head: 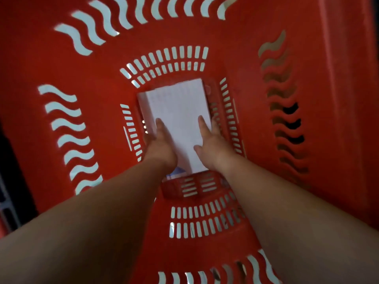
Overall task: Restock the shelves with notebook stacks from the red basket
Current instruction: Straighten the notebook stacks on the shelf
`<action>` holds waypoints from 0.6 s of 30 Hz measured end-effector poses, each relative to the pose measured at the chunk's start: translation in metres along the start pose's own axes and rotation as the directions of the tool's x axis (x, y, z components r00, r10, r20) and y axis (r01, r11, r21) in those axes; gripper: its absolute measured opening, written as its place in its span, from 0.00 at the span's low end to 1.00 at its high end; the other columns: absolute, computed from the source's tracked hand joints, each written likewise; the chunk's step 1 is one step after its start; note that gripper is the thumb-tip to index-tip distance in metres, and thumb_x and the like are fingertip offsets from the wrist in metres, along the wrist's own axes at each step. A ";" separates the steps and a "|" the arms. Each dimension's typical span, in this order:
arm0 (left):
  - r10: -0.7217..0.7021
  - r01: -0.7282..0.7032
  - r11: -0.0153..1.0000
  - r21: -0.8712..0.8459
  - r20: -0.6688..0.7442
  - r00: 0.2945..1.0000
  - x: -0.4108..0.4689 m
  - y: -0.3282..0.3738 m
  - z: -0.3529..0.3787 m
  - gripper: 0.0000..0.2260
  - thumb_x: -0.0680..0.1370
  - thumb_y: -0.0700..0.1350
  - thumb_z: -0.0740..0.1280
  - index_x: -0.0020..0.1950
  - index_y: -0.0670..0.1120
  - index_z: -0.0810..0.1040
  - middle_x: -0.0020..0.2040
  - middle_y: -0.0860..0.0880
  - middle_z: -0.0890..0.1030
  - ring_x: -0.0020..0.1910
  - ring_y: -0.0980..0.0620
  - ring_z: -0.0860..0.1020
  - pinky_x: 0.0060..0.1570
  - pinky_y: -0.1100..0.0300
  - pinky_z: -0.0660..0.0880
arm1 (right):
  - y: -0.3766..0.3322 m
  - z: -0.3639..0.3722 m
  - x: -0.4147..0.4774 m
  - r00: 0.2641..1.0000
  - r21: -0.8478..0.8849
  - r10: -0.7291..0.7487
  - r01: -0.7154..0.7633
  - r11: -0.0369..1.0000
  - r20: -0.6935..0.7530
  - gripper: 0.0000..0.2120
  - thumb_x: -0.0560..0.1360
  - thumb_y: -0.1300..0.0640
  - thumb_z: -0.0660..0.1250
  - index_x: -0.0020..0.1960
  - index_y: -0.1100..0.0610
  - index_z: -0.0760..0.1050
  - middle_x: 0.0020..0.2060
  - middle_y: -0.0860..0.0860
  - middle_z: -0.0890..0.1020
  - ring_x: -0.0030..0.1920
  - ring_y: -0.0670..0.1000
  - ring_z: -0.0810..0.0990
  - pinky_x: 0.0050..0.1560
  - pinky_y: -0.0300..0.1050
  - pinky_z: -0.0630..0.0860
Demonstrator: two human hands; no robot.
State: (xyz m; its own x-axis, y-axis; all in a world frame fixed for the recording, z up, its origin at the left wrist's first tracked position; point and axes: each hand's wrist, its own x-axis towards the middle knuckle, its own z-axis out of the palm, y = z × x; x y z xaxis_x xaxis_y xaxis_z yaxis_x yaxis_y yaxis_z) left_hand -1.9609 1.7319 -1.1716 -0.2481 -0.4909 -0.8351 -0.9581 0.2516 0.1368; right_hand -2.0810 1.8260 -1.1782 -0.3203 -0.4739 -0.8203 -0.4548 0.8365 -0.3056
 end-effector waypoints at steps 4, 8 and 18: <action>-0.170 0.162 0.971 -0.174 -0.034 0.985 0.004 0.005 0.006 0.40 0.76 0.75 0.47 0.82 0.52 0.51 0.81 0.50 0.60 0.78 0.46 0.63 0.76 0.49 0.61 | 0.000 0.012 0.001 0.999 0.145 0.026 -0.020 0.989 -0.039 0.43 0.82 0.52 0.63 0.81 0.39 0.35 0.81 0.53 0.34 0.82 0.57 0.45 0.78 0.49 0.52; -0.190 0.129 0.919 -0.372 -0.132 0.973 0.003 0.016 0.008 0.33 0.83 0.45 0.57 0.82 0.56 0.41 0.81 0.40 0.55 0.78 0.37 0.59 0.74 0.44 0.58 | -0.002 0.014 0.003 0.996 0.188 0.043 -0.028 0.982 -0.080 0.42 0.82 0.54 0.64 0.80 0.36 0.36 0.81 0.52 0.36 0.82 0.57 0.43 0.78 0.47 0.51; -0.243 0.174 0.814 -0.554 -0.054 0.968 -0.004 0.019 -0.006 0.31 0.84 0.52 0.57 0.81 0.61 0.41 0.73 0.49 0.69 0.63 0.45 0.77 0.57 0.53 0.77 | 0.002 0.001 0.005 0.969 0.239 0.128 -0.076 0.968 -0.211 0.34 0.83 0.54 0.59 0.79 0.30 0.45 0.77 0.56 0.59 0.74 0.60 0.66 0.74 0.55 0.66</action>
State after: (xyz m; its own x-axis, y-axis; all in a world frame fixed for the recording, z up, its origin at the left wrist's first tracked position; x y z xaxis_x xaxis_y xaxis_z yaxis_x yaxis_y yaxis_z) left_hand -1.9786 1.7333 -1.1627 -0.0149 -0.5815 -0.8134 -0.9022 -0.3430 0.2617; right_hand -2.0827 1.8258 -1.1834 -0.5438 -0.4100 -0.7322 -0.2175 0.9116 -0.3488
